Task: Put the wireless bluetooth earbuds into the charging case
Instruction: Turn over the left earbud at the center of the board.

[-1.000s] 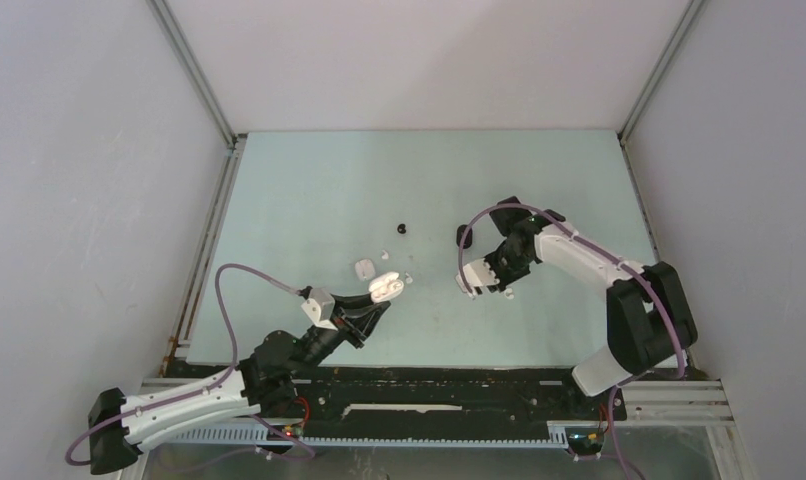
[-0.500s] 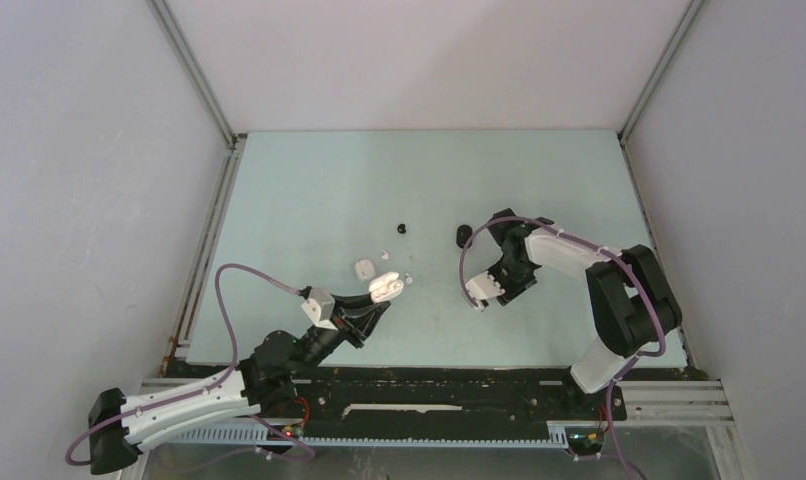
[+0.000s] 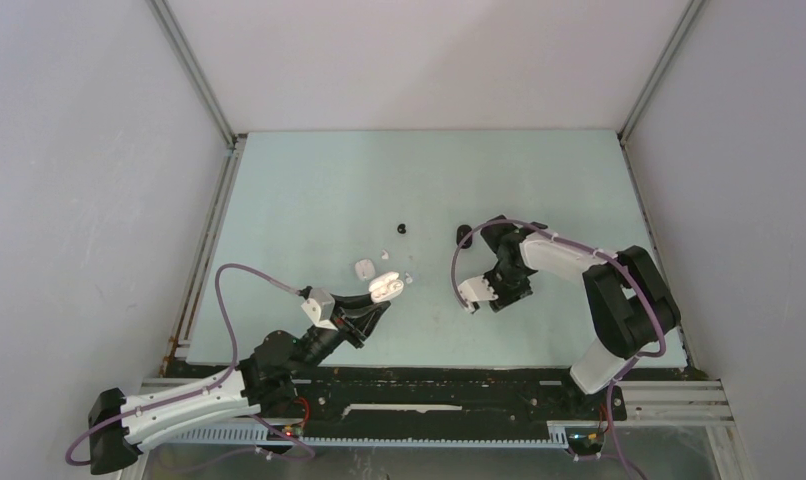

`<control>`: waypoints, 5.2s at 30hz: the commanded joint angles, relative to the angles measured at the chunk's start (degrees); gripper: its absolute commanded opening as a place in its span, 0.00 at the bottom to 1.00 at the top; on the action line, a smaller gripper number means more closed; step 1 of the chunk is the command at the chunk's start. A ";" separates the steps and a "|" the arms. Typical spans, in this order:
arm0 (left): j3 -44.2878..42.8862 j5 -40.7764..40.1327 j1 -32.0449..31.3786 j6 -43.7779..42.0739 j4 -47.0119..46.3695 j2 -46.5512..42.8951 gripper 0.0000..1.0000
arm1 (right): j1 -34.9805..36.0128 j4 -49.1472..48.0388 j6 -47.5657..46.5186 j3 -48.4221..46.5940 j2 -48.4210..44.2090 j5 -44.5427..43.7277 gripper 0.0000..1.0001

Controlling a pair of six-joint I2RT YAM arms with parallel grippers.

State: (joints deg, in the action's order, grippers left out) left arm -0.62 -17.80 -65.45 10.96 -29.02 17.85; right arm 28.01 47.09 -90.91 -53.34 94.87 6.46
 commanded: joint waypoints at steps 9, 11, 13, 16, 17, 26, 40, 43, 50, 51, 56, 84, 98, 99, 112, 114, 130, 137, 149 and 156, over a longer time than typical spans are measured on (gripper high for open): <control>6.67 -0.15 0.29 -0.50 -0.95 -0.27 0.00 | 0.86 -0.87 28.80 -8.51 4.74 8.15 0.37; 6.66 -0.07 0.32 -0.50 -0.94 -0.27 0.00 | 0.70 -1.57 33.64 -9.19 5.76 8.06 0.35; 6.69 0.07 0.27 -0.43 -0.91 -0.27 0.00 | 0.31 -3.48 38.90 -9.43 6.48 6.97 0.34; 6.62 0.15 0.24 -0.41 -0.89 -0.27 0.00 | -0.67 -3.85 47.62 -11.25 8.10 7.67 0.34; 6.64 0.21 0.28 -0.41 -0.95 -0.27 0.00 | -1.08 -3.00 49.18 -11.97 8.21 8.90 0.34; 6.73 0.84 0.26 -0.15 -0.87 -0.66 0.00 | -3.60 6.74 26.56 -13.23 -0.69 14.84 0.30; 6.64 0.84 0.24 -0.41 -0.48 -0.97 0.00 | 0.95 7.38 5.05 -13.26 3.73 -0.24 0.24; 6.59 0.81 0.25 -0.46 -0.47 -0.75 0.00 | 1.47 8.06 5.04 -13.25 5.11 -0.40 0.24; 6.50 0.52 0.27 -0.50 -0.61 -0.23 0.00 | 1.79 9.71 5.84 -13.27 6.34 0.45 0.24; 6.48 0.56 0.25 -0.50 -0.74 -0.07 0.00 | 1.73 9.89 6.03 -13.22 6.57 0.48 0.24; 6.46 0.45 0.27 -0.44 -0.77 0.08 0.00 | 1.53 10.57 6.91 -13.27 7.21 0.96 0.24; 6.37 0.08 0.31 -0.33 -0.77 0.41 0.00 | 2.09 11.16 7.71 -13.27 7.62 1.72 0.22; 6.38 0.07 0.26 -0.41 -0.69 0.34 0.00 | 2.75 12.44 8.48 -17.89 10.63 2.51 0.22; 6.36 0.13 0.24 -0.41 -0.68 0.27 0.00 | 2.72 12.41 8.47 -17.85 11.05 2.29 0.22; 6.40 0.02 0.29 -0.41 -0.45 0.23 0.00 | 0.85 15.12 7.80 -17.77 12.68 0.57 0.23; 6.37 -0.02 0.28 -0.41 -0.44 0.34 0.00 | 0.68 15.48 7.86 -17.30 12.40 0.41 0.23; 6.20 0.15 0.32 -0.41 -0.57 0.74 0.00 | -0.01 18.35 10.58 -15.65 11.18 1.74 0.20; 6.23 0.24 0.25 -0.43 -0.60 0.69 0.00 | -0.10 17.50 11.88 -14.42 11.17 1.45 0.11; 6.25 0.44 0.29 -0.41 -2.23 2.95 0.00 | -1.46 19.40 23.28 -14.19 -3.64 9.56 0.00; 5.47 1.14 0.28 -0.24 -6.10 8.86 0.00 | -3.68 9.88 31.47 -8.04 -12.08 14.18 0.02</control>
State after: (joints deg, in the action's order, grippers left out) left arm -0.62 -17.28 -65.45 10.98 -29.87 23.92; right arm 26.11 61.63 -64.79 -64.01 83.18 16.84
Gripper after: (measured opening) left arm 0.290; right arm 0.007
